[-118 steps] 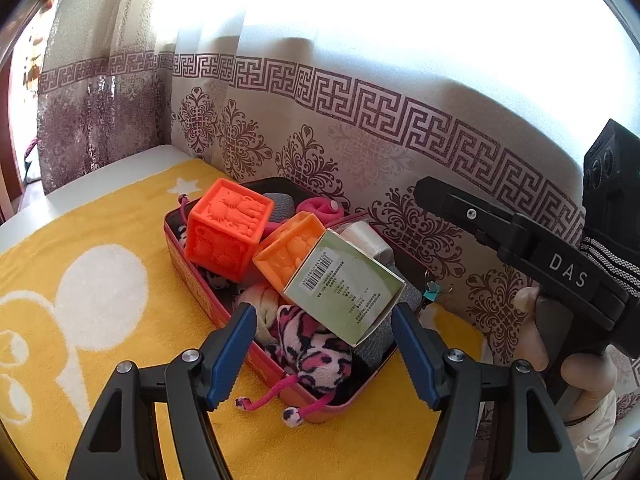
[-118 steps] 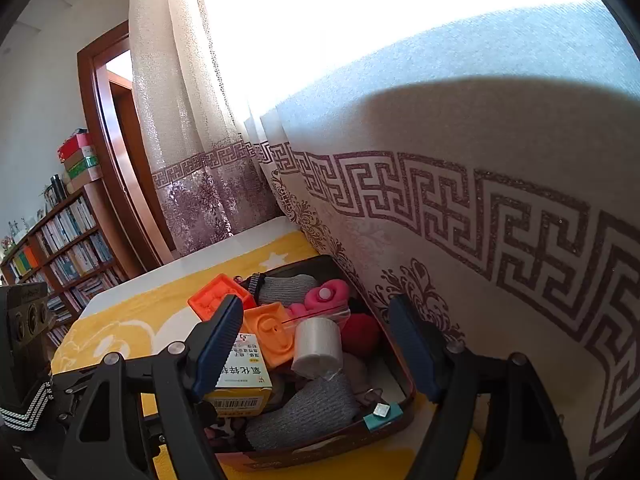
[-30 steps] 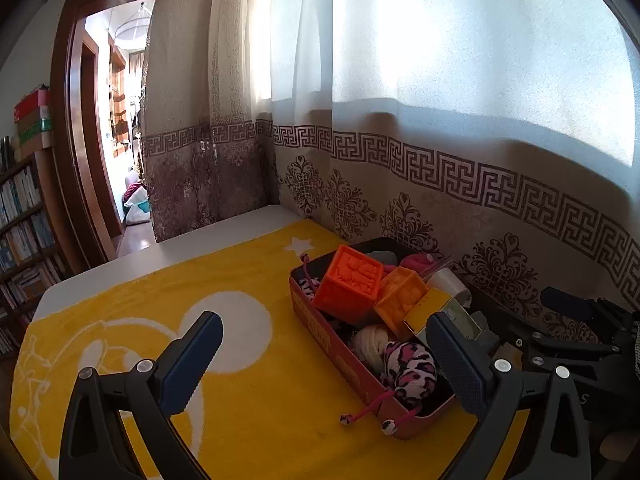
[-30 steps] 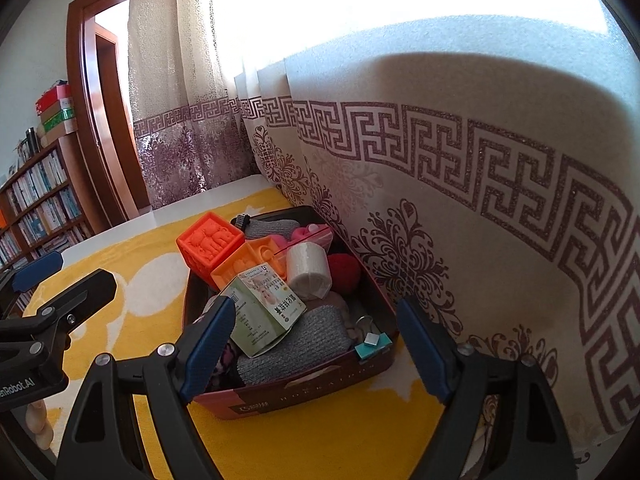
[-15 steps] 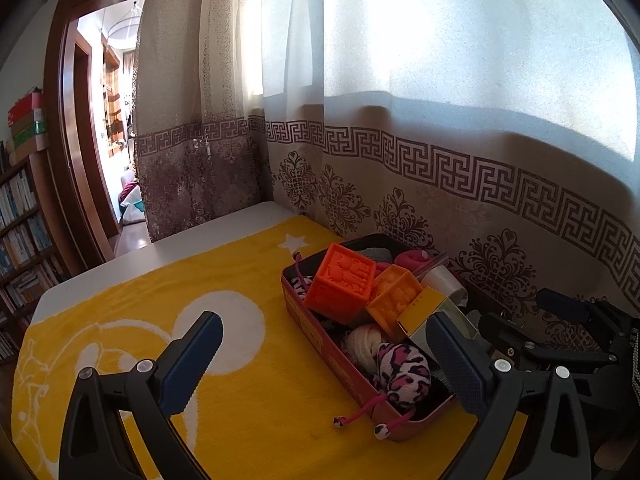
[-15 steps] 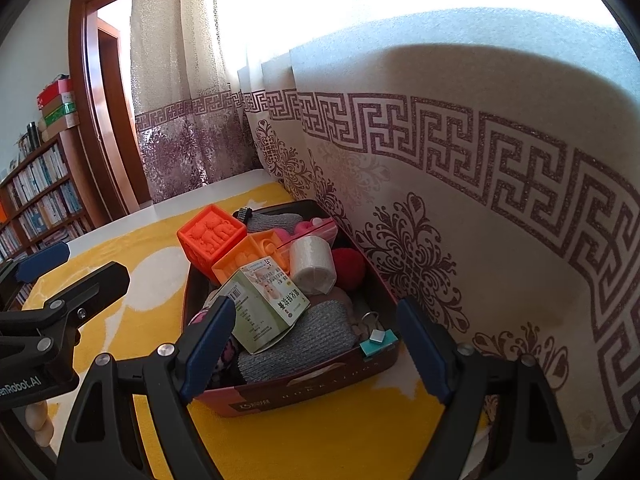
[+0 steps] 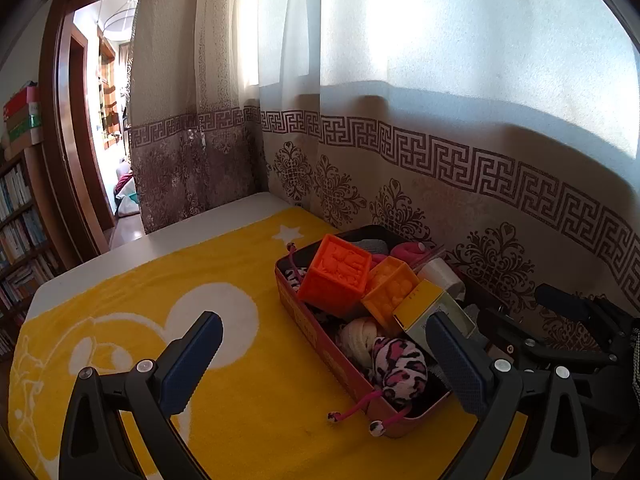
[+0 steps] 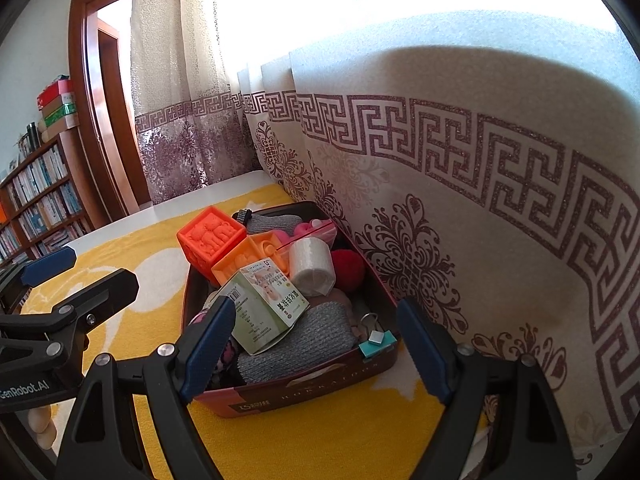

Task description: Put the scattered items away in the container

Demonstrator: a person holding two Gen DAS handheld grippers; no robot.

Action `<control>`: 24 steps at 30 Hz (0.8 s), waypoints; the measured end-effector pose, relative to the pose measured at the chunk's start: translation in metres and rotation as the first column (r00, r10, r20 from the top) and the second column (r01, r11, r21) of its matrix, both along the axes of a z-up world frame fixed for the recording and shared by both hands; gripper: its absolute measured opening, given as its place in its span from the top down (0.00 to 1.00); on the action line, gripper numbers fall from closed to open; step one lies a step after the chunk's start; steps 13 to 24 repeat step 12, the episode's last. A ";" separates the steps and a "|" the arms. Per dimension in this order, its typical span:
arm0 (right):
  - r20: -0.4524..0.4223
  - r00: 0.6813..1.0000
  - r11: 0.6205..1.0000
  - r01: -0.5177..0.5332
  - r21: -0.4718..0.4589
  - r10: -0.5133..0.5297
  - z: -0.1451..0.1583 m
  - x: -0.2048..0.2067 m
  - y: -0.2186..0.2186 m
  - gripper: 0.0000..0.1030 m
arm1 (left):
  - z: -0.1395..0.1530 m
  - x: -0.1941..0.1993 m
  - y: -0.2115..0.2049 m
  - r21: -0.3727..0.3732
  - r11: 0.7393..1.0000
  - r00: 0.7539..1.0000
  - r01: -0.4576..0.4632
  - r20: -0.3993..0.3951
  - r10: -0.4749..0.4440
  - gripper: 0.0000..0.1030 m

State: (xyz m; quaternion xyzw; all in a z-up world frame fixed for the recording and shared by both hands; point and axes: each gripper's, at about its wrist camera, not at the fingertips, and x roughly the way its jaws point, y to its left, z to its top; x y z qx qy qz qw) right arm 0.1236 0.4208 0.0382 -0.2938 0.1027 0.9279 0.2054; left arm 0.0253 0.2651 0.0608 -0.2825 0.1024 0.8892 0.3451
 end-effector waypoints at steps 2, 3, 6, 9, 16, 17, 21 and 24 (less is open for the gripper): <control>0.002 1.000 1.000 0.001 0.001 -0.001 -0.001 0.000 0.000 0.17 | 0.000 -0.001 0.000 0.001 1.000 1.000 -0.003 0.002 0.003 0.00; 0.003 1.000 1.000 0.001 0.001 -0.001 -0.001 0.000 0.000 0.17 | 0.000 -0.001 0.000 0.001 1.000 1.000 -0.004 0.002 0.004 0.00; 0.004 1.000 1.000 0.003 0.001 -0.003 -0.001 -0.001 0.000 0.17 | -0.001 -0.003 0.000 0.002 1.000 1.000 -0.004 0.007 0.004 0.00; 0.006 1.000 1.000 0.008 -0.001 -0.008 -0.002 -0.001 0.001 0.17 | -0.003 -0.003 0.000 0.000 1.000 1.000 -0.005 0.009 0.005 0.00; 0.006 1.000 1.000 0.011 -0.003 -0.010 -0.003 -0.001 0.002 0.17 | -0.004 -0.004 -0.002 -0.002 1.000 1.000 -0.014 0.007 0.014 0.00; 0.006 1.000 1.000 0.011 -0.003 -0.010 -0.003 -0.001 0.002 0.17 | -0.004 -0.004 -0.002 -0.002 1.000 1.000 -0.014 0.007 0.014 0.00; 0.006 1.000 1.000 0.011 -0.003 -0.010 -0.003 -0.001 0.002 0.17 | -0.004 -0.004 -0.002 -0.002 1.000 1.000 -0.014 0.007 0.014 0.00; 0.006 1.000 1.000 0.011 -0.003 -0.010 -0.003 -0.001 0.002 0.17 | -0.004 -0.004 -0.002 -0.002 1.000 1.000 -0.014 0.007 0.014 0.00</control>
